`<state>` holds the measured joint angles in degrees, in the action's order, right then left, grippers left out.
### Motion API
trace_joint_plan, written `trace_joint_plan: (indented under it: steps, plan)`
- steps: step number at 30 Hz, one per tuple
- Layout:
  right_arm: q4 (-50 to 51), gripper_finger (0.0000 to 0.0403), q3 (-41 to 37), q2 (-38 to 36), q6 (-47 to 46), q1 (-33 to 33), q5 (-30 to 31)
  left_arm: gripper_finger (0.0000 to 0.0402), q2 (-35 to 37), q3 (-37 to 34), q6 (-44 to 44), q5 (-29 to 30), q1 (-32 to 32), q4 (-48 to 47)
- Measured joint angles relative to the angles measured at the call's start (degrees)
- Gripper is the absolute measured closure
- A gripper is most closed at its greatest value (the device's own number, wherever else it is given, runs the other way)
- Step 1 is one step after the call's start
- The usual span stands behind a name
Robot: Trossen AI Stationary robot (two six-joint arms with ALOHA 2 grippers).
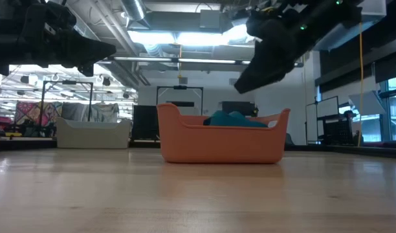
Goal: Sort rubber bands into baskets
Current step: Put the red rubber band into the gray bin
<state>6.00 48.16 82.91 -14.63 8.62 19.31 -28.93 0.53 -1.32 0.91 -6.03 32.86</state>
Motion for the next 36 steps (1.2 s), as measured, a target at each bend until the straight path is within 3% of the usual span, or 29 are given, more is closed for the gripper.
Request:
trace_joint_plan:
  steps: [17,36]
  plan:
    - [11.7,0.0173,0.0,-7.3,-8.29,0.05,-9.95,0.0396,0.02,-0.01,0.0,0.0,-0.01,0.0]
    - [23.02,0.0173,-0.02,-10.33,-21.2,12.25,-1.25,0.0396,0.0,-0.01,0.02,0.0,0.01,-0.06]
